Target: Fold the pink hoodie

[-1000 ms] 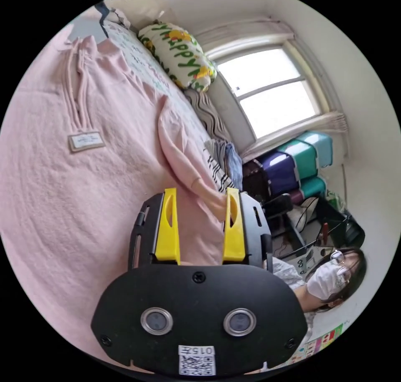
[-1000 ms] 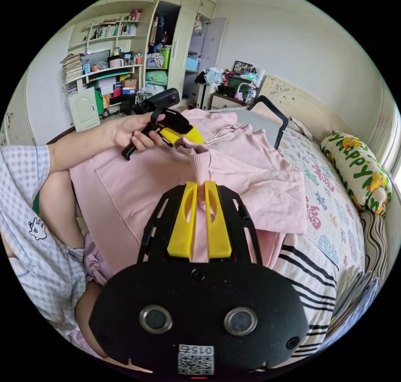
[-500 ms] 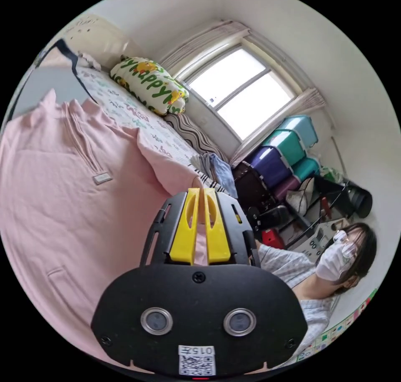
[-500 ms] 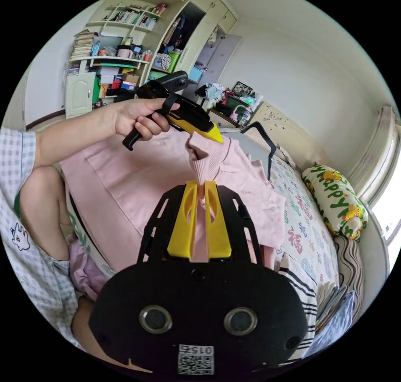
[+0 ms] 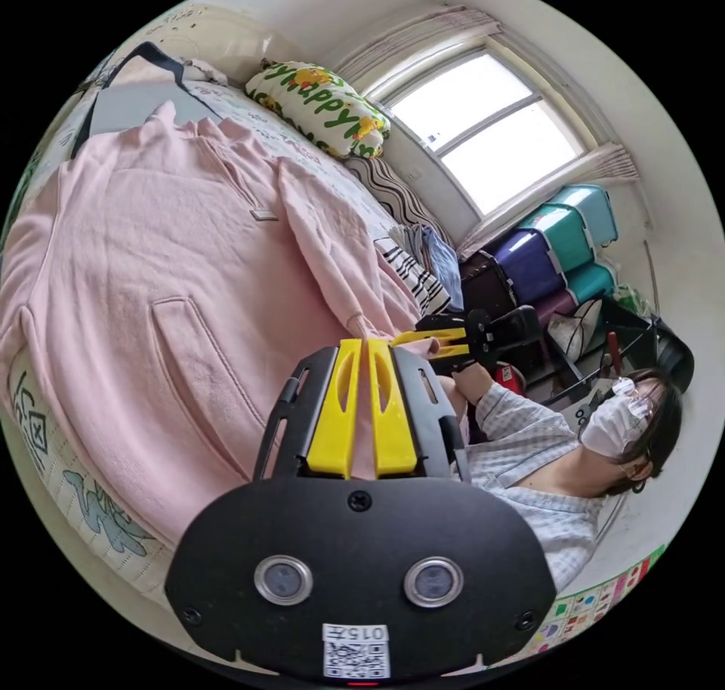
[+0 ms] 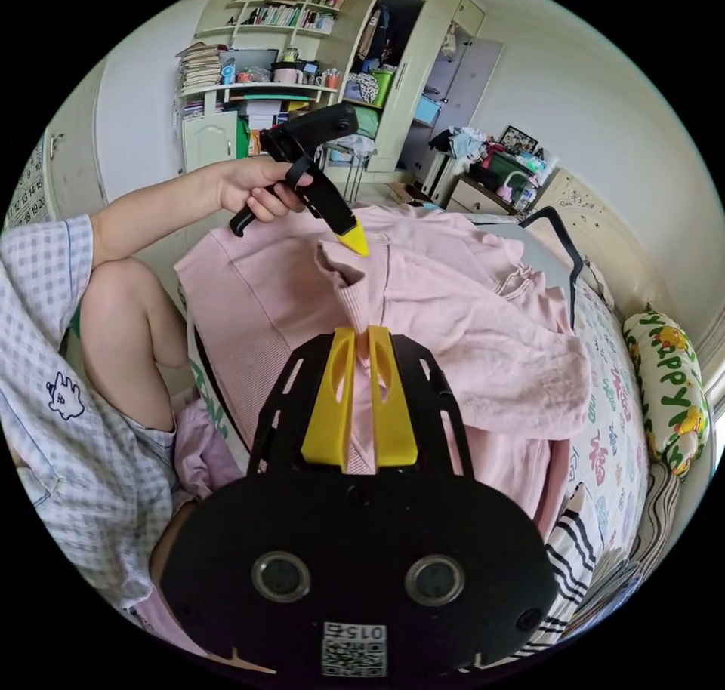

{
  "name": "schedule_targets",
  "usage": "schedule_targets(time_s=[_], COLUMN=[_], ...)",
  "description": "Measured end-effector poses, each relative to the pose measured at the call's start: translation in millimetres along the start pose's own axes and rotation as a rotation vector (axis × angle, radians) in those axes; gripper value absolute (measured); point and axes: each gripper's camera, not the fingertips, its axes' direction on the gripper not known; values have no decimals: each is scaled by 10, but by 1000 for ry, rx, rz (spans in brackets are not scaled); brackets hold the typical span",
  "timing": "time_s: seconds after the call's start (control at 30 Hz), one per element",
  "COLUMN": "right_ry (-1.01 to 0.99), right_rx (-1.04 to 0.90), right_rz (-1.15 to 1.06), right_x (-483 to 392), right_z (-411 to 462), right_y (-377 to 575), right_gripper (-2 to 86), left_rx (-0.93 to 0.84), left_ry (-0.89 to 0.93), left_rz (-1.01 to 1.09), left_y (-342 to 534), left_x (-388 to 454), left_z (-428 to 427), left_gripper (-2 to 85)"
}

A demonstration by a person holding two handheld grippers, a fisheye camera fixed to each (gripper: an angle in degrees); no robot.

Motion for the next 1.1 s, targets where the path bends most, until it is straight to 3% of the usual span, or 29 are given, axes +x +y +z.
schedule_targets(time_s=[0.1, 0.2, 0.33, 0.57, 0.8, 0.97, 1.1], right_ry=[-22, 90, 521, 274, 370, 232, 283], right_rx=[25, 37, -80, -280, -338, -253, -59], right_rz=[-6, 84, 378, 593, 628, 717, 670], right_x=[93, 445, 1260, 2083, 2269, 2481, 2524], right_z=[-104, -275, -343, -111, -264, -482, -913], right_y=[55, 204, 665, 1193, 1429, 1666, 1620], right_gripper=[42, 36, 56, 88, 28, 42, 43], left_rx=[18, 36, 37, -3, -65, -60, 31], left_ry=[-85, -72, -36, -33, -117, -96, -85], left_rz=[7, -50, -82, -132, -153, -155, -144], left_y=[28, 96, 151, 85, 35, 66, 80], left_x=[98, -21, -139, -201, -147, -99, -10], left_z=[-122, -190, -168, 3, 153, 124, -103], left_gripper=[-2, 0, 10, 54, 0, 1, 13])
